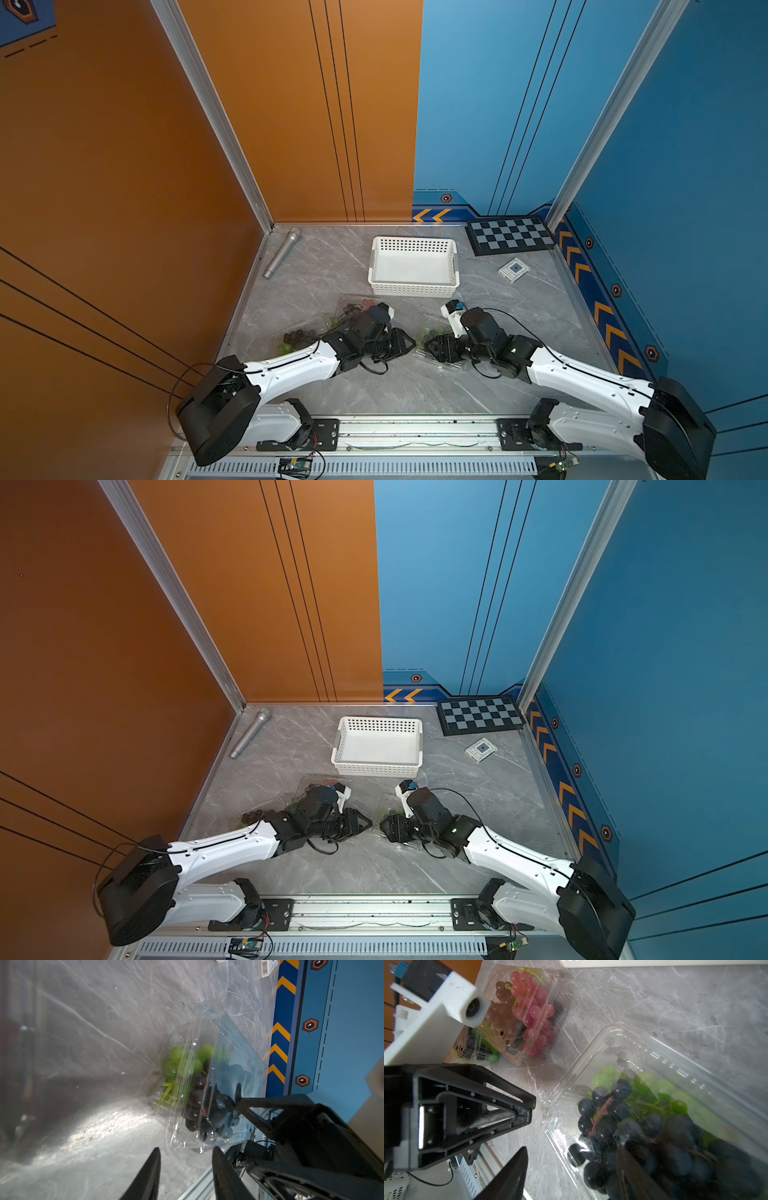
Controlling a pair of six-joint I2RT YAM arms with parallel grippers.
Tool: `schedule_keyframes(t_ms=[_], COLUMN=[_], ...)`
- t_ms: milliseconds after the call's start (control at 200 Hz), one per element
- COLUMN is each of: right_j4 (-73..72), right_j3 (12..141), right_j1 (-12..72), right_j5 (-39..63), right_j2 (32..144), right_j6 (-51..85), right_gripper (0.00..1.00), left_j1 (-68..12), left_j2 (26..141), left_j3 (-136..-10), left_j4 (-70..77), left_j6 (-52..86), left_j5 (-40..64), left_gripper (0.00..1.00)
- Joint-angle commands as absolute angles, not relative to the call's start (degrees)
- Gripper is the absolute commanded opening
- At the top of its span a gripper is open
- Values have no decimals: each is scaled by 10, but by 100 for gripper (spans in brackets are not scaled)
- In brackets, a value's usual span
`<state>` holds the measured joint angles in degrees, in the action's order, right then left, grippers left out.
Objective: Pack grapes into containers
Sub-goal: Close the packing box at the center of the board.
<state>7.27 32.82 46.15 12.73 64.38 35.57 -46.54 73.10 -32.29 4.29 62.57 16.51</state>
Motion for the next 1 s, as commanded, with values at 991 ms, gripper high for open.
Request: schedule_keyframes(t_ms=[991], right_j4=[108], right_j3=[319], right_j1=[464], right_j5=[104], right_j2=[645], right_j6=[366], right_gripper=[68], left_j1=[-489], left_j2=[737], left_j3=[-251], left_j4=[164], left_j6=[691], left_j5=[140], left_gripper=[23])
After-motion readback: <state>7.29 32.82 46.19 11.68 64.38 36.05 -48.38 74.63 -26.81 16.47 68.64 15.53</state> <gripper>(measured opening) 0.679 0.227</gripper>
